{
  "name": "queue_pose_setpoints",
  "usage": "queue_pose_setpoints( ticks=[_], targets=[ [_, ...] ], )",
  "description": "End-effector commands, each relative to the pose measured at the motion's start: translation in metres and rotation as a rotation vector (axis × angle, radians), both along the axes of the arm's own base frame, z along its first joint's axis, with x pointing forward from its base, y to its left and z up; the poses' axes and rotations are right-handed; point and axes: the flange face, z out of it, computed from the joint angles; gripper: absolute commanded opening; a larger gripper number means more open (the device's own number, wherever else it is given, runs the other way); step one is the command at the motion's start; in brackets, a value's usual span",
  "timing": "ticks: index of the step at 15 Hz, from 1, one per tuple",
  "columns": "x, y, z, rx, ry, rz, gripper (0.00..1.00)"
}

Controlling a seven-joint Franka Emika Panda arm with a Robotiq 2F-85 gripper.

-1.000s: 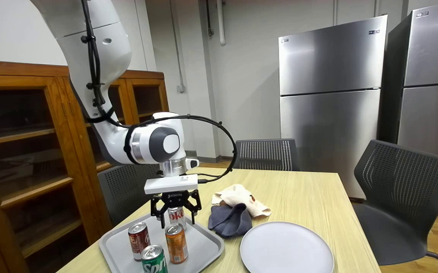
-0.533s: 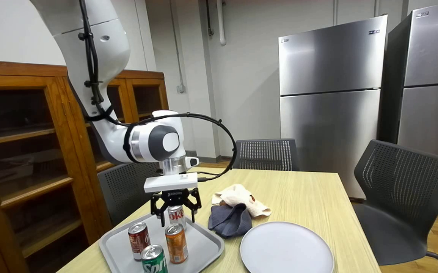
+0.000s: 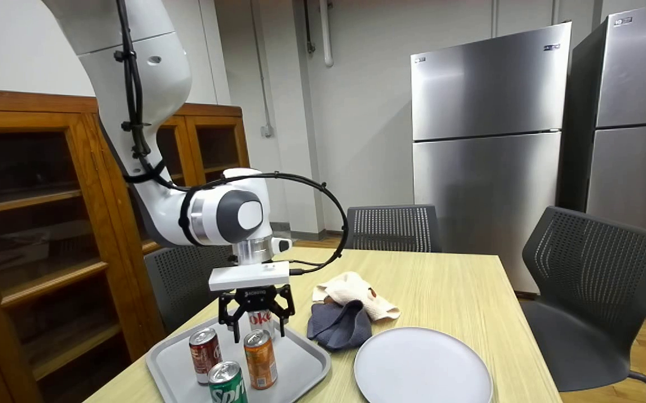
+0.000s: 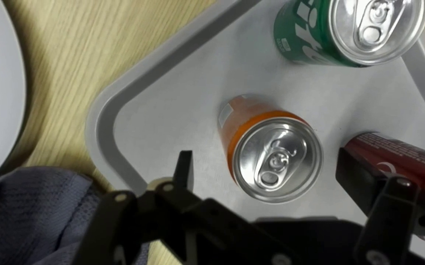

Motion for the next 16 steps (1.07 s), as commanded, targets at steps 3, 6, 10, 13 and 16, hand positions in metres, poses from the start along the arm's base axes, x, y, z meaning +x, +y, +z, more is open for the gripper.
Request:
queue_pose_setpoints(
  ticks=[3, 6, 10, 13, 16],
  targets=[
    [-0.006, 0.006, -0.007, -0.008, -0.016, -0.006, 1.0],
    [-0.006, 0.006, -0.012, -0.007, -0.035, -0.015, 1.0],
    [-0.006, 0.008, -0.018, -0.014, -0.059, -0.019, 1.0],
    [-0.009, 0.008, -0.017, -0.03, -0.076, -0.03, 1.0],
    [-0.012, 0.008, -0.017, -0.041, -0.087, -0.034, 1.0]
  ],
)
